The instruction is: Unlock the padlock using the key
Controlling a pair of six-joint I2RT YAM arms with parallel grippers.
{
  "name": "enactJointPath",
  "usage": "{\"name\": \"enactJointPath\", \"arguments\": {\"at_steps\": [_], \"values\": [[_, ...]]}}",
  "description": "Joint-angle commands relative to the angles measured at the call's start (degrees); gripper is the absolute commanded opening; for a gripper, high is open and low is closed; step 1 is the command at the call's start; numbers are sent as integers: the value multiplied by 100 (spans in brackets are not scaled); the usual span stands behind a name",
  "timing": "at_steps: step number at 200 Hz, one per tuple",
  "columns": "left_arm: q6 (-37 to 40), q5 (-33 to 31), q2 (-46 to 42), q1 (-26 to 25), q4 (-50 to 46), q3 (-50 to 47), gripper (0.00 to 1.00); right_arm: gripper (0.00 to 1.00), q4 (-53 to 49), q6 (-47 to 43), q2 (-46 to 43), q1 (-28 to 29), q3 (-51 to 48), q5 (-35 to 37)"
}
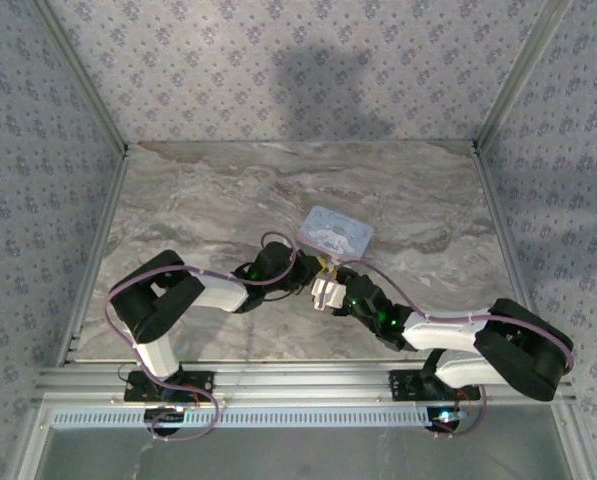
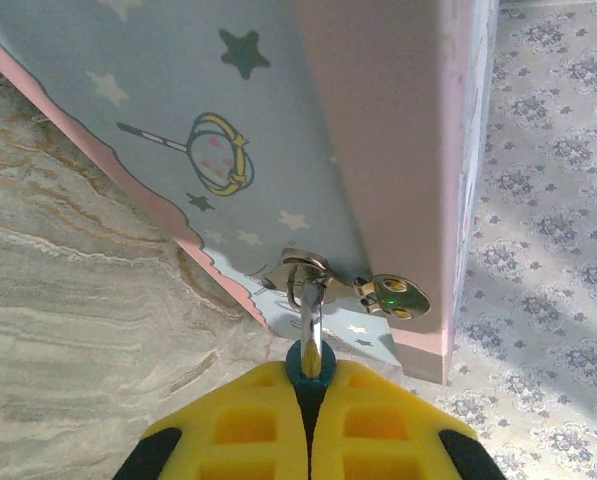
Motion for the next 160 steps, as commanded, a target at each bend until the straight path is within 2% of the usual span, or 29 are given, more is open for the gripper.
{"name": "enactJointPath", "arguments": {"at_steps": [1, 83, 160], "values": [[23, 61, -219, 34, 124, 36, 0, 40, 181, 111, 66, -42, 120, 39], [3, 93, -190, 34, 127, 63, 0, 26, 273, 48, 349, -60, 253, 92], [-12, 120, -181, 40, 144, 71, 0, 3, 576, 255, 499, -84, 341, 506]]}}
